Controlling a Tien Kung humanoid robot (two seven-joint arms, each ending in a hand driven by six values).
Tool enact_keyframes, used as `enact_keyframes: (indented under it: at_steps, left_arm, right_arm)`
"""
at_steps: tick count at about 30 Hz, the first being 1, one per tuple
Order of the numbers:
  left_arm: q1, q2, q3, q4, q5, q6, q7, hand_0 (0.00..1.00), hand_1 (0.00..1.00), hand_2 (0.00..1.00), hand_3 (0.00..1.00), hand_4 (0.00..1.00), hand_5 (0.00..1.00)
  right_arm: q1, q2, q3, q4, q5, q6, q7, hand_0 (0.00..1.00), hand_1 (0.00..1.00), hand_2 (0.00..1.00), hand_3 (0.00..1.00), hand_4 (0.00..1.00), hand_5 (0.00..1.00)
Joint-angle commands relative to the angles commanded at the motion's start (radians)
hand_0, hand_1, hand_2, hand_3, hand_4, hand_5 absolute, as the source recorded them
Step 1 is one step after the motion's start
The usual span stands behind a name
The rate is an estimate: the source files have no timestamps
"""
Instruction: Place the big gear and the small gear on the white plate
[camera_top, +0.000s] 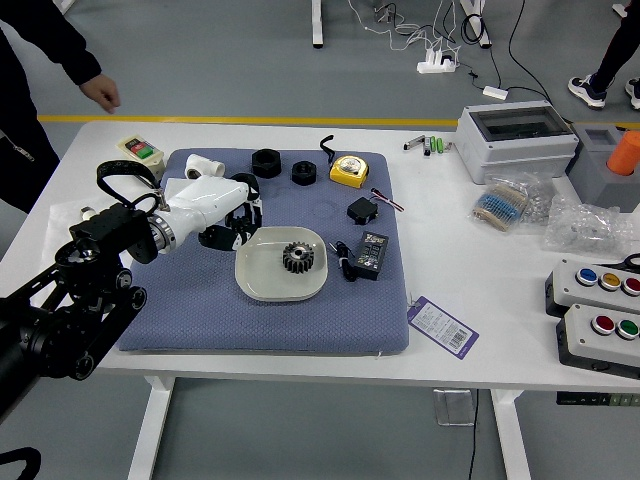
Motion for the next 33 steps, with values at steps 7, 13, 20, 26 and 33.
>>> enact_keyframes:
  at_steps: [7, 13, 20, 26, 33]
  left_arm:
    - [-0.007, -0.008, 0.064, 0.009, 0.0, -0.026, 0.013, 0.272, 0.291, 0.342, 0.404, 0.002, 0.002]
    - [-0.004, -0.012, 0.078, 0.048, 0.0, -0.031, 0.012, 0.289, 0.339, 0.402, 0.479, 0.481, 0.002]
    - [0.003, -0.01, 0.075, 0.064, -0.001, -0.017, 0.011, 0.377, 0.487, 0.57, 0.661, 0.998, 0.349]
    - [0.009, -0.011, 0.077, 0.065, -0.024, -0.022, 0.012, 0.401, 0.523, 0.633, 0.723, 0.998, 0.447]
    - [0.017, -0.012, 0.07, 0.052, -0.038, -0.014, 0.004, 0.403, 0.537, 0.638, 0.731, 0.998, 0.467]
  right_arm:
    - [0.002, -0.002, 0.002, 0.0, -0.001, -0.001, 0.001, 0.688, 0.707, 0.756, 0.57, 0.787, 0.644]
    - [0.002, -0.002, 0.001, 0.0, 0.0, -0.001, 0.002, 0.687, 0.708, 0.756, 0.57, 0.787, 0.644]
    - [0.0, -0.002, -0.005, 0.001, 0.006, -0.003, 0.003, 0.688, 0.706, 0.756, 0.57, 0.788, 0.644]
    - [-0.003, -0.001, -0.008, 0.0, 0.007, -0.002, 0.003, 0.689, 0.707, 0.756, 0.57, 0.788, 0.644]
    - [-0.008, -0.001, -0.012, 0.0, 0.007, -0.002, 0.003, 0.689, 0.707, 0.756, 0.57, 0.788, 0.644]
